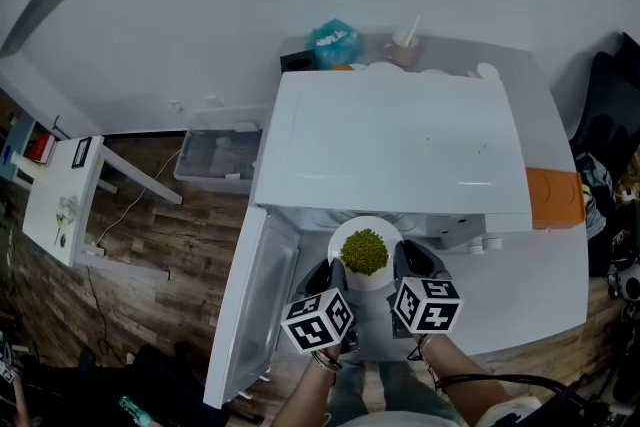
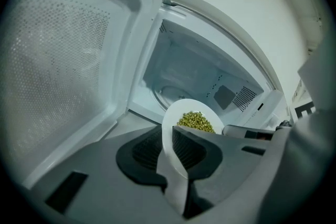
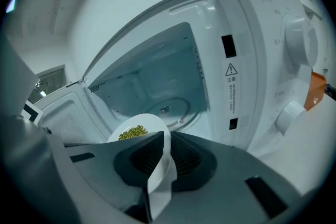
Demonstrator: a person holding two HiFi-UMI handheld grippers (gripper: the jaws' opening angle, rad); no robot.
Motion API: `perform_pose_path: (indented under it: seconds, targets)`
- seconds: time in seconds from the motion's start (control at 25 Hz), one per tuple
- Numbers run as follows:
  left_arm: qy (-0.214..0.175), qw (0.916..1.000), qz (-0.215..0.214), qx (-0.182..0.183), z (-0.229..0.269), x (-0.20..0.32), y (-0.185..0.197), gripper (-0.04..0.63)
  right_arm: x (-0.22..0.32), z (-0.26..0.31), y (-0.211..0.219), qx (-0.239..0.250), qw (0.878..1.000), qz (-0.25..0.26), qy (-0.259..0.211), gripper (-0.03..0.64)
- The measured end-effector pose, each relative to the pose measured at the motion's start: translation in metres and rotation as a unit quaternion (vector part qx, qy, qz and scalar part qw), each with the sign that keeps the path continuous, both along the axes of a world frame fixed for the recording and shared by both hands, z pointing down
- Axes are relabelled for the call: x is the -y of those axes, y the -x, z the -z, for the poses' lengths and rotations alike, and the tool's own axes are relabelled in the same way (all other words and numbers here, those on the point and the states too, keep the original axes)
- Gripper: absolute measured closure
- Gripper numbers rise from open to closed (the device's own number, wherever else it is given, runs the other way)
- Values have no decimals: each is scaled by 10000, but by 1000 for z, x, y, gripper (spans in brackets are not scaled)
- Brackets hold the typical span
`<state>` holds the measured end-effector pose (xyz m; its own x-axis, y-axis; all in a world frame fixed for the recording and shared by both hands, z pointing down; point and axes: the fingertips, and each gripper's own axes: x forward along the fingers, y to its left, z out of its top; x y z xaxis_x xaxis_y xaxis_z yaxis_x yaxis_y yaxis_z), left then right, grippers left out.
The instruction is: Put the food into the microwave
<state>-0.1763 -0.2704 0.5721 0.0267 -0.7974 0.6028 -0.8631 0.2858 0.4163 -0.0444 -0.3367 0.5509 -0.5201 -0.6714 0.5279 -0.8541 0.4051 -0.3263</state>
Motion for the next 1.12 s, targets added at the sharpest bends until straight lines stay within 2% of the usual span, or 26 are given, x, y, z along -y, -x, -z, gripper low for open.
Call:
perform_pose_path:
  seconds: [0.32,1.12]
  targets:
    - [-75,9999,18,98,-1,15,10,531,8,-5,6,131,9997,-182,-4,563]
    - [-417,9988,-15,255,-1,52,21,531,33,-7,12,59,9986,-301,-420,563]
